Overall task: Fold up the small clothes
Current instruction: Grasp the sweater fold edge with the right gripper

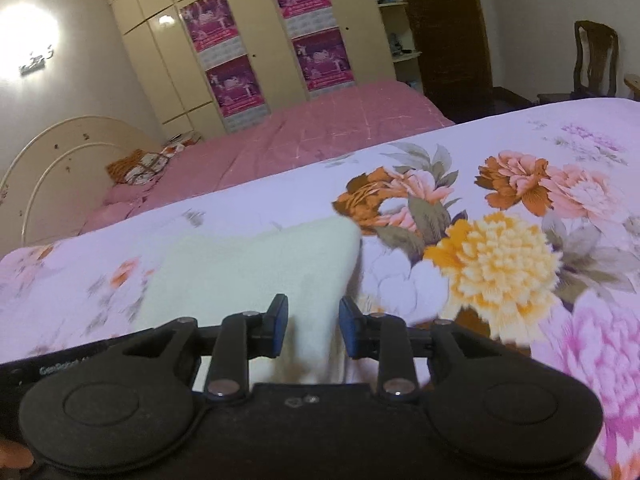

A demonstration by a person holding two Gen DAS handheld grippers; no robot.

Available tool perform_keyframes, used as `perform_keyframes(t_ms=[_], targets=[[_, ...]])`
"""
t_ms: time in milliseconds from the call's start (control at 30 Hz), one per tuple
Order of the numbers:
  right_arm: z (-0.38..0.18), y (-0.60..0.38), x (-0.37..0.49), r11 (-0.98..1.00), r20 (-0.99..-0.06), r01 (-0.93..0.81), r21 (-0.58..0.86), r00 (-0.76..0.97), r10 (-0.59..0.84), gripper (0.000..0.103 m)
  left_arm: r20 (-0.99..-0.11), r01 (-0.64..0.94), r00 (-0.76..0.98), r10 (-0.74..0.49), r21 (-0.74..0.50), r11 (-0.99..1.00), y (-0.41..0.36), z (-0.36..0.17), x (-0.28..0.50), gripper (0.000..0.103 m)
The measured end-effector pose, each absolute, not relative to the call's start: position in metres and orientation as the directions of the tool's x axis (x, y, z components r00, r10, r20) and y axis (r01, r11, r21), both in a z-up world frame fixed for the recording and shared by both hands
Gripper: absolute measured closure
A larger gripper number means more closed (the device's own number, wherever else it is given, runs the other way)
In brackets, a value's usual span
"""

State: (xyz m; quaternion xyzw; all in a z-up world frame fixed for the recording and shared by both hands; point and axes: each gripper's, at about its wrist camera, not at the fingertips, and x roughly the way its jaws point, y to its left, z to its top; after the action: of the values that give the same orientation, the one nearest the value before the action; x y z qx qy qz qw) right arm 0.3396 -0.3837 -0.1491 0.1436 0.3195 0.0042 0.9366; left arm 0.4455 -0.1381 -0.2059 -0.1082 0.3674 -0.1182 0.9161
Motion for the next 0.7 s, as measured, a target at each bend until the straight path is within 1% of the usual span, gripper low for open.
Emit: perform_keyframes(t_ms=[100,167,233,300,367,467,600,667,700], targets=[[-0.153,-0.376,0.327,0.964,-0.606,0.075,0.256,0.789,0.099,0.074,-0.659,0.128,0.687,-0.307,-0.306,0.943,-0.138,-0.209,0.440,0.019],[-0.163,-0.373,0.326,0.968,-0.641,0.098,0.233,0.764,0.077,0.076,-0.666,0.135,0.676,-0.317,-0.311,0.941,-0.139,-0.213,0.438,0.019],[-0.173,-0.375,0.329,0.966,-0.667,0.120,0.230,0.742,0.067,0.075,-0.673,0.123,0.666,-0.322,-0.327,0.937,-0.139,-0.216,0.437,0.019],[-0.176,-0.376,0.329,0.967,-0.671,0.127,0.222,0.739,0.057,0.074,-0.678,0.114,0.660,-0.322,-0.334,0.936,-0.138,-0.211,0.431,0.019],[-0.168,-0.376,0.325,0.961,-0.669,0.140,0.240,0.741,0.059,0.077,-0.674,0.138,0.664,-0.323,-0.314,0.939,-0.137,-0.209,0.422,0.019],[-0.156,-0.370,0.306,0.965,-0.646,0.095,0.245,0.758,0.090,0.077,-0.697,0.145,0.642,-0.319,-0.298,0.943,-0.135,-0.216,0.411,0.019],[-0.173,-0.370,0.287,0.954,-0.692,0.131,0.271,0.715,0.098,0.077,-0.697,0.190,0.654,-0.296,-0.227,0.955,-0.142,-0.221,0.398,0.019],[-0.186,-0.372,0.282,0.947,-0.717,0.159,0.278,0.691,0.094,0.078,-0.702,0.192,0.650,-0.291,-0.219,0.957,-0.142,-0.220,0.396,0.019],[-0.189,-0.374,0.278,0.940,-0.712,0.165,0.298,0.695,0.103,0.078,-0.705,0.190,0.647,-0.289,-0.218,0.957,-0.142,-0.219,0.394,0.019]])
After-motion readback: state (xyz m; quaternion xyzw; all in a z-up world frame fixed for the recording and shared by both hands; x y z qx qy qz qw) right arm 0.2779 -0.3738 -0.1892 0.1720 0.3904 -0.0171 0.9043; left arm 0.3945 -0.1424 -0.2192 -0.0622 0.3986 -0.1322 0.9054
